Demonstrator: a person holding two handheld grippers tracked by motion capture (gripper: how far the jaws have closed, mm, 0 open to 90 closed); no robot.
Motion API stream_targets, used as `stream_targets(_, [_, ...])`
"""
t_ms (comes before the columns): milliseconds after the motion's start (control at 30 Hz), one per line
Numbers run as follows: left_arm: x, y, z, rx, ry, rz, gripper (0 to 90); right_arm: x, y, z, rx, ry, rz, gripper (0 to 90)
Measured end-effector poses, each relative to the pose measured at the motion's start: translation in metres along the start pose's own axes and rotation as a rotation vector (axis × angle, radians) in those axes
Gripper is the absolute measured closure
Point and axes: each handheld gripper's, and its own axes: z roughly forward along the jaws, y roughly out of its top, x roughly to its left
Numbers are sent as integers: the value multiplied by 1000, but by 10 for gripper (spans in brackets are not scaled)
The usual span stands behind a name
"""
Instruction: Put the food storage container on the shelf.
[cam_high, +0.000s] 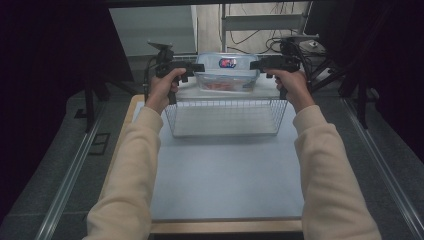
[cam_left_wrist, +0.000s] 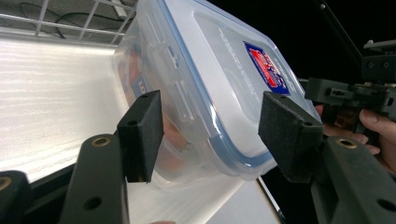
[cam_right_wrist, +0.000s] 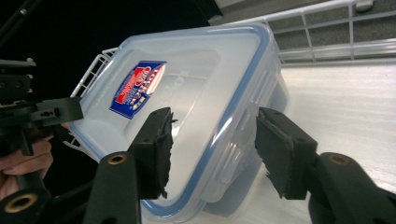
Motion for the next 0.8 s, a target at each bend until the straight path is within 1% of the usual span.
stream_targets(67, [-4,-1,-3,-30,-2,17,392,0,-1,-3,-17,-5,-12,427])
stream_targets(100, [-6,-2,-6,-42,12,35,388,1,-1,-6,-38,-3,-25,420])
stream_targets(167, [-12,-3,-9,-37,33,75,401,2,-3,-12,-60,7,-52,402])
stream_targets(233, [-17,-6,-14,-37,47,101,392,4,-7,-18,-67,15,-101,373])
stream_targets(267, [-20,-9,-19,-42,64,123,385,5,-10,-22,-76,22,-121,365])
stream_targets(300, [-21,-11,-21,-46,75,134,371,6,-14,-26,-80,41,-147,360])
stream_targets(333, [-24,-15,-26,-54,90,147,358,7,-17,-29,-81,51,-160,350])
stream_targets(367, [-26,-18,-29,-61,99,157,347,8,-23,-33,-89,62,-185,333])
stream_targets(400, [-30,-24,-34,-80,107,164,346,9,-26,-36,-95,66,-201,331])
stream_targets(433, [-31,-30,-37,-83,105,180,342,9,-32,-40,-100,67,-224,330])
stream_targets(467, [-33,-34,-39,-78,108,196,333,8,-38,-44,-108,70,-238,328])
stream_targets(500, [-35,-42,-42,-67,123,223,325,7,-42,-46,-117,77,-248,328])
stream_targets(533, [-36,-48,-44,-63,129,243,312,6,-49,-50,-122,74,-271,328])
stream_targets(600, [-37,-60,-50,-63,111,250,310,3,-62,-56,-124,67,-310,324])
stream_targets(700, [-39,-82,-58,-63,97,267,305,-1,-79,-65,-127,70,-326,315])
stream_targets(733, [-40,-89,-60,-61,85,268,305,-2,-85,-68,-128,72,-336,313])
stream_targets(800, [-41,-107,-66,-55,82,278,305,-5,-98,-75,-123,79,-341,309])
